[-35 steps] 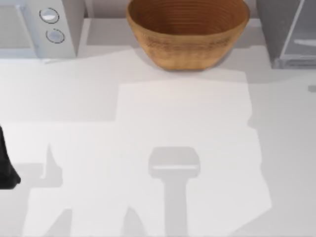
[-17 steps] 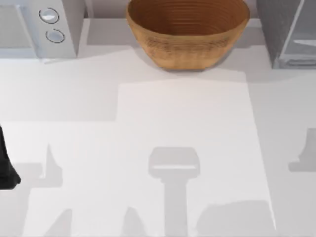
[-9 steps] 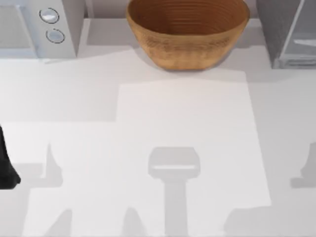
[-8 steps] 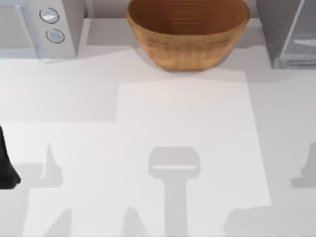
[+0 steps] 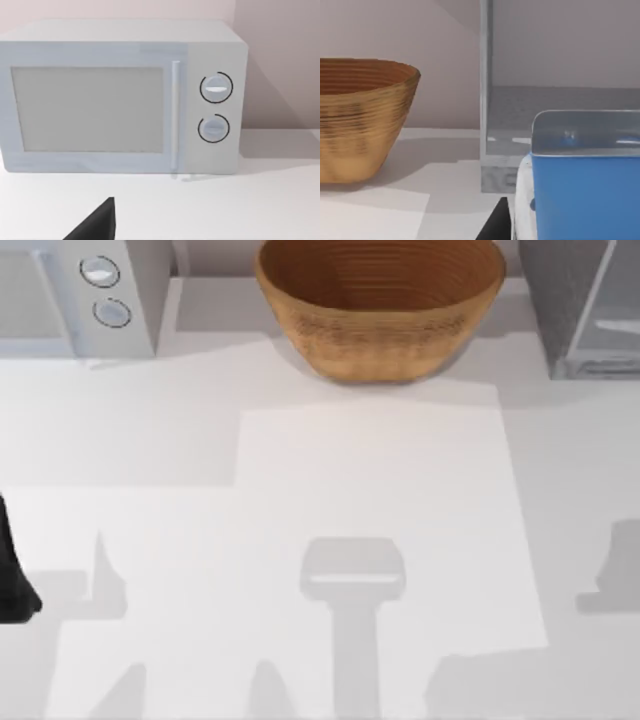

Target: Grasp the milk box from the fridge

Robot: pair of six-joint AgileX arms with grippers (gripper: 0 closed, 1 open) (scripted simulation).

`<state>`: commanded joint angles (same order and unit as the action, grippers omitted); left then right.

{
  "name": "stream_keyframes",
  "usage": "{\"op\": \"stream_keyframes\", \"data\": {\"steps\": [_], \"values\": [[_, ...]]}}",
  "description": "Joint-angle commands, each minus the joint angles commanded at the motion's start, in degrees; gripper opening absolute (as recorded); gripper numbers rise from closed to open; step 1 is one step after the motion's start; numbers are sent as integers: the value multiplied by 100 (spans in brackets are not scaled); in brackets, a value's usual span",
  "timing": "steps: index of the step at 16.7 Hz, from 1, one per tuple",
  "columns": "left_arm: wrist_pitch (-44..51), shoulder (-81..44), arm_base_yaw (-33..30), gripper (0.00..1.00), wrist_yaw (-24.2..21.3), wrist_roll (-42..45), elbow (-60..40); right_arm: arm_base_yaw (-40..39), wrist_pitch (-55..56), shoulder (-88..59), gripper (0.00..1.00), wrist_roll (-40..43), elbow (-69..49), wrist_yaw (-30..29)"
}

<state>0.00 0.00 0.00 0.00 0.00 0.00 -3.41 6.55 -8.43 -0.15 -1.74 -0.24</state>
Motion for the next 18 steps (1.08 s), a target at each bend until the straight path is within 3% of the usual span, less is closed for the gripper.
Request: {"op": "stream_keyframes", "data": {"steps": [18], "values": [[0,0,0,100,0,0,0,-3478,6790,-8501,0,-49,-1759,-616]]}}
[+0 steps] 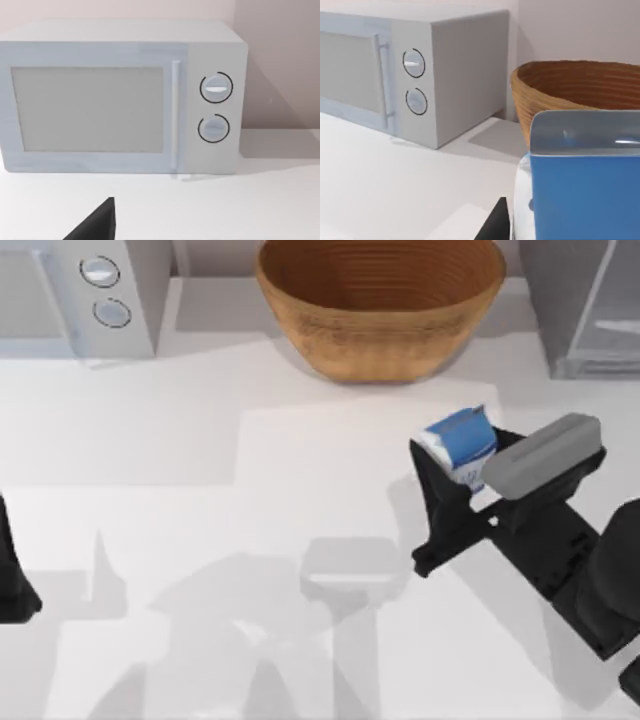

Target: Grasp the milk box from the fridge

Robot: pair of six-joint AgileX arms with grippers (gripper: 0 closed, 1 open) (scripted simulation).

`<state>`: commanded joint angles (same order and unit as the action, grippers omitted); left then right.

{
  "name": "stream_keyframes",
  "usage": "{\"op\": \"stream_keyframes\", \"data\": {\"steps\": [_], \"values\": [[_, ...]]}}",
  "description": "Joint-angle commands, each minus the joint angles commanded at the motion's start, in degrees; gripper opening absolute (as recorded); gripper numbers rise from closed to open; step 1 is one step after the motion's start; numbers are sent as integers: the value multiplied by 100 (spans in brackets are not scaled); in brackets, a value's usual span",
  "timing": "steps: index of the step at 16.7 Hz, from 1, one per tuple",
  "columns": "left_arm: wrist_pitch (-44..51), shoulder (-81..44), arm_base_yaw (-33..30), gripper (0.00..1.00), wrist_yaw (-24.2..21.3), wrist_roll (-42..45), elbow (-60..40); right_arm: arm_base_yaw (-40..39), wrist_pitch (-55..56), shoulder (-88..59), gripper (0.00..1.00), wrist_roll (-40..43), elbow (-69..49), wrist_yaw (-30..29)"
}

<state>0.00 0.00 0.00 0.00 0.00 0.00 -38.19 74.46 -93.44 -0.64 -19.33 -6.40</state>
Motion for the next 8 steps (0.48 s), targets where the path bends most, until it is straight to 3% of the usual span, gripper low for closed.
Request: {"op": "stream_keyframes", "data": {"steps": [8], "values": [[0,0,0,100,0,0,0,-1108,2168,-2731,0,-15,-555,-208]]}}
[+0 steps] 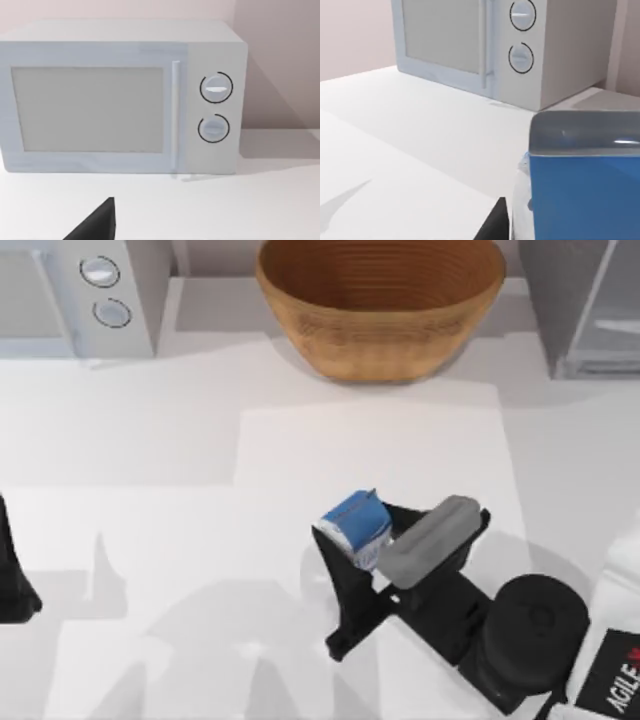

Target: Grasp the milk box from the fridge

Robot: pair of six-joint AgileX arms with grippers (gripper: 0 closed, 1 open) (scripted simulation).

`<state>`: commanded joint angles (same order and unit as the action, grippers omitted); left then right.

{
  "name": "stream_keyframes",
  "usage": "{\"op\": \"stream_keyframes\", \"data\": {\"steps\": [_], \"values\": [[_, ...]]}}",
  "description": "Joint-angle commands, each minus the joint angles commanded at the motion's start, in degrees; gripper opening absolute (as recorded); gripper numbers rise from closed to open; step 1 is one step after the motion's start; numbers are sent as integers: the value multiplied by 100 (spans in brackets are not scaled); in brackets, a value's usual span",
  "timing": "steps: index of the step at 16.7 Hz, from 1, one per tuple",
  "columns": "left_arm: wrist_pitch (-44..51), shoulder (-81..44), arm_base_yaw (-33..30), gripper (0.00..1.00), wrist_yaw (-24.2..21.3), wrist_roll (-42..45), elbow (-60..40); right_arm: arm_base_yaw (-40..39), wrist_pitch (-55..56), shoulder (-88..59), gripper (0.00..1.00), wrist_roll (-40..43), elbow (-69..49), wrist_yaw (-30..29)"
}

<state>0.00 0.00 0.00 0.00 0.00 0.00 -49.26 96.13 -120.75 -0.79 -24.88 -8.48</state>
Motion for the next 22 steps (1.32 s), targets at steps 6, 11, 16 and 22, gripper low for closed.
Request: {"op": "stream_keyframes", "data": {"steps": [6,11,16,22], "values": [[0,0,0,100,0,0,0,-202,398,-499,0,-3,-102,-39],[0,0,0,100,0,0,0,-177,349,-539,0,-4,-161,-18],[0,0,0,100,0,0,0,-128,-17,-998,0,-22,-1009,49],[0,0,0,100,0,0,0,-56,-343,-1319,0,5,-1665,97]]}}
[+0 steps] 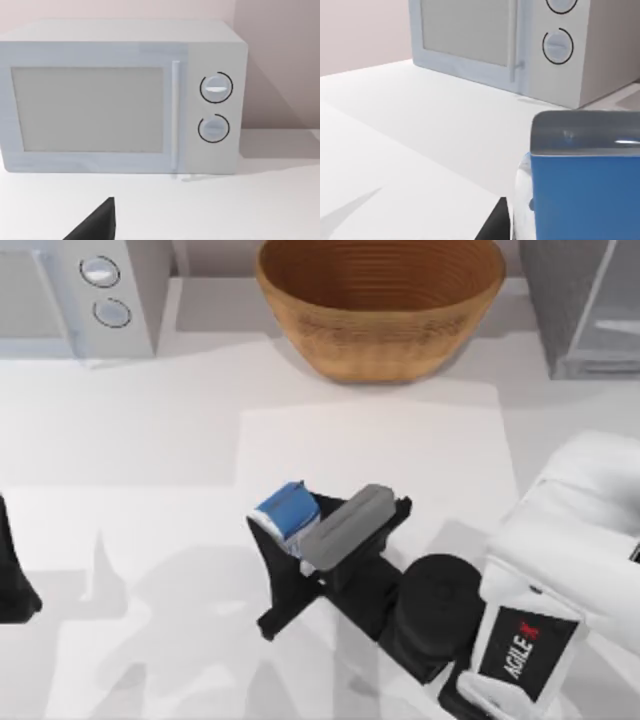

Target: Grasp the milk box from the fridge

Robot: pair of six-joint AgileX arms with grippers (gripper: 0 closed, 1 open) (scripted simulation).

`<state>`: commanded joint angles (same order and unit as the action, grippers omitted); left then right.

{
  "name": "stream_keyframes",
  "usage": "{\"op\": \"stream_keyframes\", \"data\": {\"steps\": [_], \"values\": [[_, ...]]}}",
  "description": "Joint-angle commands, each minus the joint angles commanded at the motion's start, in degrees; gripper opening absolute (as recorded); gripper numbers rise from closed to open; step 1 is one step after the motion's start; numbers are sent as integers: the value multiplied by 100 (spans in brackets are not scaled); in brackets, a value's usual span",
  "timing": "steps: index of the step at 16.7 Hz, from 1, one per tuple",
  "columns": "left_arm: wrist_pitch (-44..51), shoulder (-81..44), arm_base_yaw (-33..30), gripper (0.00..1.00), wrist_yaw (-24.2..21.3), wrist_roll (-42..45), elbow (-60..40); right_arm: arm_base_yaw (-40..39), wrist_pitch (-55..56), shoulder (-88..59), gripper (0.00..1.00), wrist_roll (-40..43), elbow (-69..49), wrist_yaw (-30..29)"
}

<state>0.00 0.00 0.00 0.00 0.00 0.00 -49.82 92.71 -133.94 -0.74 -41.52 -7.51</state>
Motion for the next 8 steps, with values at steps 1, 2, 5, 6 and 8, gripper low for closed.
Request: {"op": "stream_keyframes", "data": {"steps": [1,2,5,6,8], "values": [[0,0,0,100,0,0,0,0,0,0,0,0,0,0],[0,0,0,100,0,0,0,0,0,0,0,0,0,0],[0,0,0,100,0,0,0,0,0,0,23,0,0,0],[0,0,0,100,0,0,0,0,0,0,30,0,0,0],[0,0,0,100,0,0,0,0,0,0,45,0,0,0]]}}
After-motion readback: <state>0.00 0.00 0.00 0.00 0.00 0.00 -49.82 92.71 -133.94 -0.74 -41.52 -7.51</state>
